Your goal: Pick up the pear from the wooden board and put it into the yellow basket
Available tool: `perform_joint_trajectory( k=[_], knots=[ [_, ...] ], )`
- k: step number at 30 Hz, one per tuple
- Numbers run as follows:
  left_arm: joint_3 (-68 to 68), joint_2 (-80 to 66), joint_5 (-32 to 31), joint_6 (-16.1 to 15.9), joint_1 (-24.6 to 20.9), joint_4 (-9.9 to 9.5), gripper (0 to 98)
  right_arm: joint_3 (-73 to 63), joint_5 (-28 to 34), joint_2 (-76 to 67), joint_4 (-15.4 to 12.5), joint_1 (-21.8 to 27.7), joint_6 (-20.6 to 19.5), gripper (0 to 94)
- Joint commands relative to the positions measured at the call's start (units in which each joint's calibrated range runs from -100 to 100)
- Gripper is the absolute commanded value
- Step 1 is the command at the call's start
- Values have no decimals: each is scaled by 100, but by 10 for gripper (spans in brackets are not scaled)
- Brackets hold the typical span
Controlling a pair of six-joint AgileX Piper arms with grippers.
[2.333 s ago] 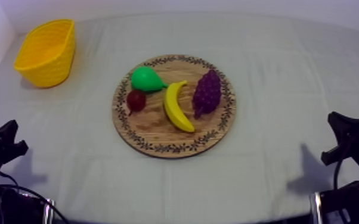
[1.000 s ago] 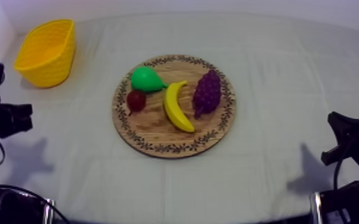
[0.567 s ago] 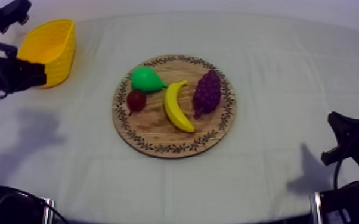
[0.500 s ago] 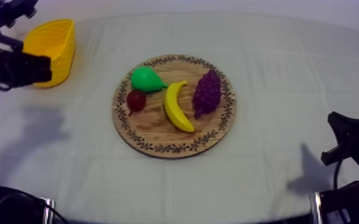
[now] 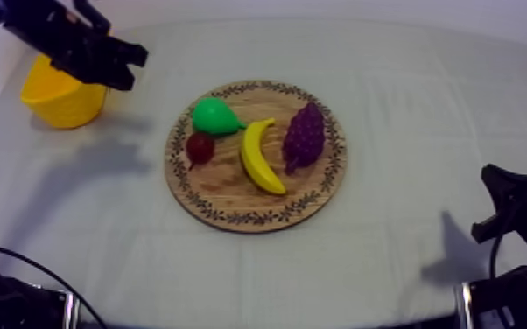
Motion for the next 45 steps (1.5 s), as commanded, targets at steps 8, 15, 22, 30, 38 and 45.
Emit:
perform_joint_trajectory(
  k=[8, 15, 22, 30, 38, 45],
  knots=[
    [-1998, 1580, 596, -243, 28, -77, 0, -5, 4, -4, -1, 1, 0, 4],
    [-2417, 1909, 827, -1425, 149, -194, 0, -5, 4, -4, -1, 1, 0, 4],
    [-2578, 1944, 1108, -2611, 337, -282, 0, -5, 4, -4, -1, 1, 0, 4],
    [-2834, 2051, 1453, -3311, 416, -213, 22, -5, 4, -4, -1, 1, 0, 4],
    [-2913, 2197, 1573, -3221, 443, -230, 383, -5, 4, -4, -1, 1, 0, 4],
    [-2963, 2284, 1603, -3123, 455, -300, 601, -5, 4, -4, -1, 1, 0, 4]
  ],
)
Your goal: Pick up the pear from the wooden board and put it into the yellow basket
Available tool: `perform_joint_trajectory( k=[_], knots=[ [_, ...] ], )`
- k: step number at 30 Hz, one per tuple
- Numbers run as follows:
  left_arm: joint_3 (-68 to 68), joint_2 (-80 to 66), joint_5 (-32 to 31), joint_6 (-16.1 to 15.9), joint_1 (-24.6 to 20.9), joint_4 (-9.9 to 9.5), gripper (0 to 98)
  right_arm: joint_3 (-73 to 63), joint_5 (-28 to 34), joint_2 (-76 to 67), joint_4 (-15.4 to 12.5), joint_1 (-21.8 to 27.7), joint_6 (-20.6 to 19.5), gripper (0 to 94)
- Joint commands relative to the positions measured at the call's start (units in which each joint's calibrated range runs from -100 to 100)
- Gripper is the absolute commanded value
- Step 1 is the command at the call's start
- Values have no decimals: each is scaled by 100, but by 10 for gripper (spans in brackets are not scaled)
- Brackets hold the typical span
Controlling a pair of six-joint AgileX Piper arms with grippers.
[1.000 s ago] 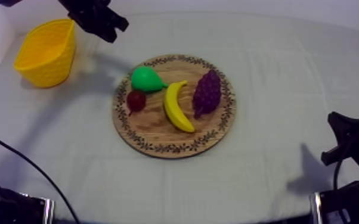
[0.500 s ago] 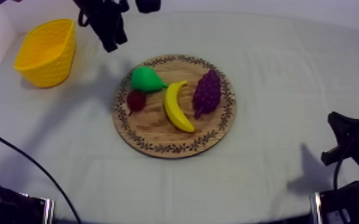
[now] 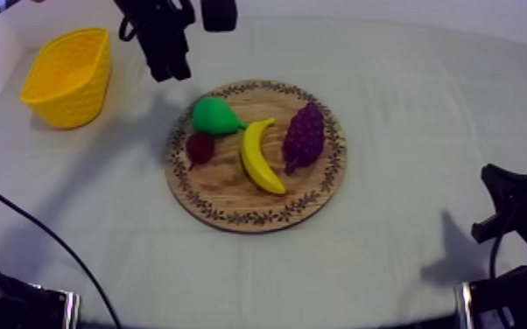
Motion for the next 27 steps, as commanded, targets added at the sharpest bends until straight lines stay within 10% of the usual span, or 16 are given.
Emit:
perform_joint_trajectory(
  k=[1, 11, 27],
  knots=[
    [2, 17, -1, 30, 5, -30, 628, -5, 4, -4, -1, 1, 0, 4],
    [66, 115, 6, 119, -5, -125, 928, -5, 4, -4, -1, 1, 0, 4],
    [-160, 1004, -150, 167, 81, -154, 968, -5, 4, -4, -1, 1, 0, 4]
  ],
)
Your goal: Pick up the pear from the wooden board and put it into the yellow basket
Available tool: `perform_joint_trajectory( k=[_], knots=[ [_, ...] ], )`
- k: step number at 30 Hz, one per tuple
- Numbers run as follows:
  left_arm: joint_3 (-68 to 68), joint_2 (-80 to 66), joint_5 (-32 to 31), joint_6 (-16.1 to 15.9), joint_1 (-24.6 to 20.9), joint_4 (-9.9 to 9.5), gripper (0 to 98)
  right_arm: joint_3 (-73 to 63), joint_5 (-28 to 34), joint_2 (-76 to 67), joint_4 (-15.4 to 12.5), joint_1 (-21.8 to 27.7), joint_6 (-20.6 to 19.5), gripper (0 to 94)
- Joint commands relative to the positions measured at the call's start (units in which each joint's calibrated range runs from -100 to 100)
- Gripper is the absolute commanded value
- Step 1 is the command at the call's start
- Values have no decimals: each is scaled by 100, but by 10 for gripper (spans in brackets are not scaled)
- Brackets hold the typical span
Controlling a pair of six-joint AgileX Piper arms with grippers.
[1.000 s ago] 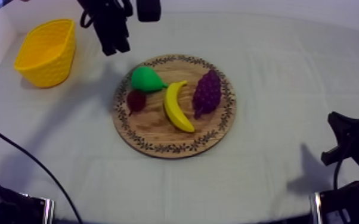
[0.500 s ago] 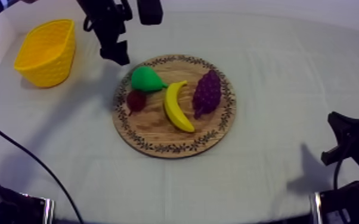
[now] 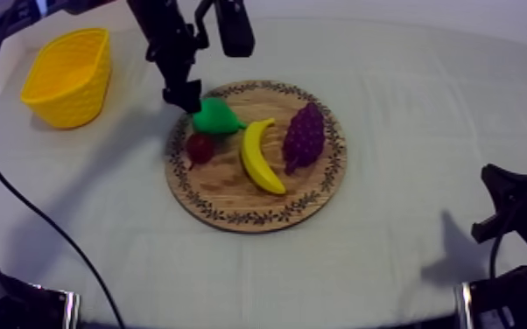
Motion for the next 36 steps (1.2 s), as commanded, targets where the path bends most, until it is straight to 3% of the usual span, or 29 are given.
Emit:
perform_joint_trajectory(
  k=[1, 17, 29, 36],
  knots=[
    [-54, 153, -12, 8, 10, 4, 968, -5, 4, -4, -1, 1, -1, 4],
    [-610, 1201, -116, 28, 93, 23, 968, -5, 4, -4, -1, 1, -1, 4],
    [-901, 1725, -117, 155, 110, -72, 961, -5, 4, -4, -1, 1, -1, 4],
    [-986, 1823, -159, 302, 109, -119, 868, -5, 4, -4, -1, 1, -1, 4]
  ],
)
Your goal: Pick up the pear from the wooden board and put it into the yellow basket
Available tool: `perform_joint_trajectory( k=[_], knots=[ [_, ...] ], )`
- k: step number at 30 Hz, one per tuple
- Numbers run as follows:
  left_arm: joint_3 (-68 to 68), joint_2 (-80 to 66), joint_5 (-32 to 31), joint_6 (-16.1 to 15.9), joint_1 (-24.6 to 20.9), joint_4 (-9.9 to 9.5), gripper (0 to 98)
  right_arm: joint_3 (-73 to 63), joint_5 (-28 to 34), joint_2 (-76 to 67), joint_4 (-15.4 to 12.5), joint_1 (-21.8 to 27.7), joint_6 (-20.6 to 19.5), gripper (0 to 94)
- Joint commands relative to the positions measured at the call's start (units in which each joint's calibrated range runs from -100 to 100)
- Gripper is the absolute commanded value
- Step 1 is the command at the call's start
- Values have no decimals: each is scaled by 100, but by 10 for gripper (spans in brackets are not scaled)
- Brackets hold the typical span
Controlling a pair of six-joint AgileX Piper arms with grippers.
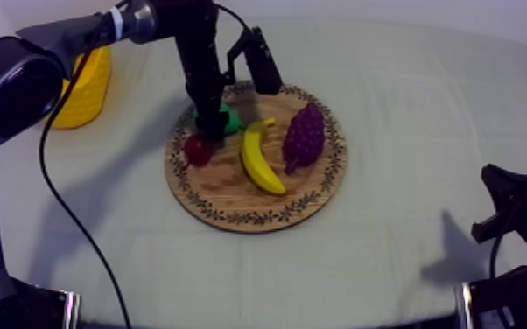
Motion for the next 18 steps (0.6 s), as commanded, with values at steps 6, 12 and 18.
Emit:
perform_joint_trajectory(
  k=[6, 12, 18],
  knots=[
    [31, 14, -64, 116, 14, -30, 743, -5, 4, -4, -1, 1, -1, 4],
    [101, 55, -157, 214, 51, -68, 642, -5, 4, -4, -1, 1, -1, 4],
    [137, 74, -252, 271, 104, -85, 559, -5, 4, -4, -1, 1, -1, 4]
  ],
)
